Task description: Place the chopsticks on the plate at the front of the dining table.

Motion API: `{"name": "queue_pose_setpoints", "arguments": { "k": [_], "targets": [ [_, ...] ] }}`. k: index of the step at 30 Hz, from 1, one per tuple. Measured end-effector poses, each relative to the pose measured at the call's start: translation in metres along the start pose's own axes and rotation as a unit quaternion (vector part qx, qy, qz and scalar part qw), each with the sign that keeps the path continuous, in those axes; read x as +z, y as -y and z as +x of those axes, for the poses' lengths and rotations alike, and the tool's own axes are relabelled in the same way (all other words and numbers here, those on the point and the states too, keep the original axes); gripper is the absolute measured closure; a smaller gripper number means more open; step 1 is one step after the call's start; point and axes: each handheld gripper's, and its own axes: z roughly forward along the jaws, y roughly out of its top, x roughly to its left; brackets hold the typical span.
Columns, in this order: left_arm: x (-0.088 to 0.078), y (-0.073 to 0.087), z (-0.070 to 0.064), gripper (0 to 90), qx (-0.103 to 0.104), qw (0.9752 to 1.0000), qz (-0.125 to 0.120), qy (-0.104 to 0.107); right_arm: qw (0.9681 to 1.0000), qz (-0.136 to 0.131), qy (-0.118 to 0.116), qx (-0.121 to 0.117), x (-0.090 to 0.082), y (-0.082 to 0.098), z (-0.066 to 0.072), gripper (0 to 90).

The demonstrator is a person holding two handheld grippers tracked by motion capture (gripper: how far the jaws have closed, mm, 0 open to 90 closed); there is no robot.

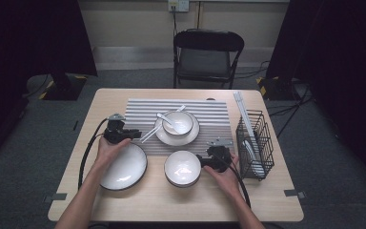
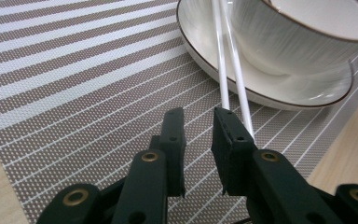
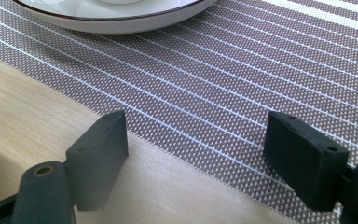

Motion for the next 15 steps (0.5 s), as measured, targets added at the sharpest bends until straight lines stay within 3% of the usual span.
{"name": "queue_pose_setpoints", "arguments": {
  "k": [8,15],
  "targets": [
    [0.0042,0.0013,-0.0037,70.8,0.004,0.9998,0.010,0.015,1.0000,0.000,0.000,0.000,0.0000,0.0000,0.0000,21.1],
    [0.0057,0.0009,-0.0068,67.2,0.010,0.9997,0.015,0.015,1.0000,0.000,-0.001,-0.001,0.0000,0.0000,0.0000,21.0]
  ]
}}
